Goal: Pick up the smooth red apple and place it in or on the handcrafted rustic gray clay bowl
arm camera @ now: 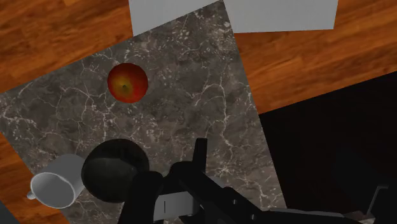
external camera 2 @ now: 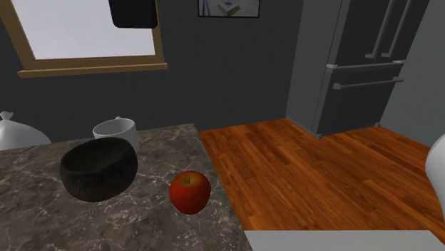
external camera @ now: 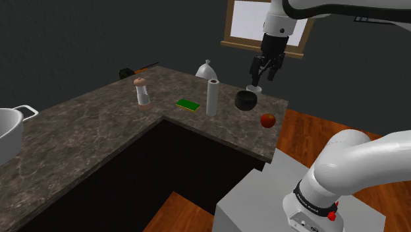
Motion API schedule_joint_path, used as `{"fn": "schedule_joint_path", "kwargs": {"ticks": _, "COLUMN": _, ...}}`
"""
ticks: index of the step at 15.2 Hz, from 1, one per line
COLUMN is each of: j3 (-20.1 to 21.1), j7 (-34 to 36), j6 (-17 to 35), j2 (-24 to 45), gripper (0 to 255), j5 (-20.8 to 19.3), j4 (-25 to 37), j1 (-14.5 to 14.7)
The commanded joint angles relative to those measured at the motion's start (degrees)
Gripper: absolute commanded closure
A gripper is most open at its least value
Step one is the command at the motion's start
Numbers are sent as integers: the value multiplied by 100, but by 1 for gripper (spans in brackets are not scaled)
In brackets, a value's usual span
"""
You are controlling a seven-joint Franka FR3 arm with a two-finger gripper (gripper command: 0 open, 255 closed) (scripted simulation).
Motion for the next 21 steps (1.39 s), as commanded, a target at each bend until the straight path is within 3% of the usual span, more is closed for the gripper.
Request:
{"fn": "schedule_joint_path", "kwargs": {"ticks": 1, "j3": 0, "j7": 0, "j6": 0, "j2": 0, "gripper": 0, "j5": 0, "j4": 0, "j1": 0}}
{"fn": "schedule_joint_path", "kwargs": {"ticks": 11, "j3": -784, "j7": -788, "j6": 1211, "j2": 177, "gripper": 0, "j5": -670, "j4": -1275, "j1": -382}}
{"fn": "schedule_joint_path", "kwargs": {"ticks": 21, "j3": -1685, "j7": -1540, "j6": 2683, "j2": 1135, "gripper": 0, "j5": -1380, "j4": -1952, "j1": -838}}
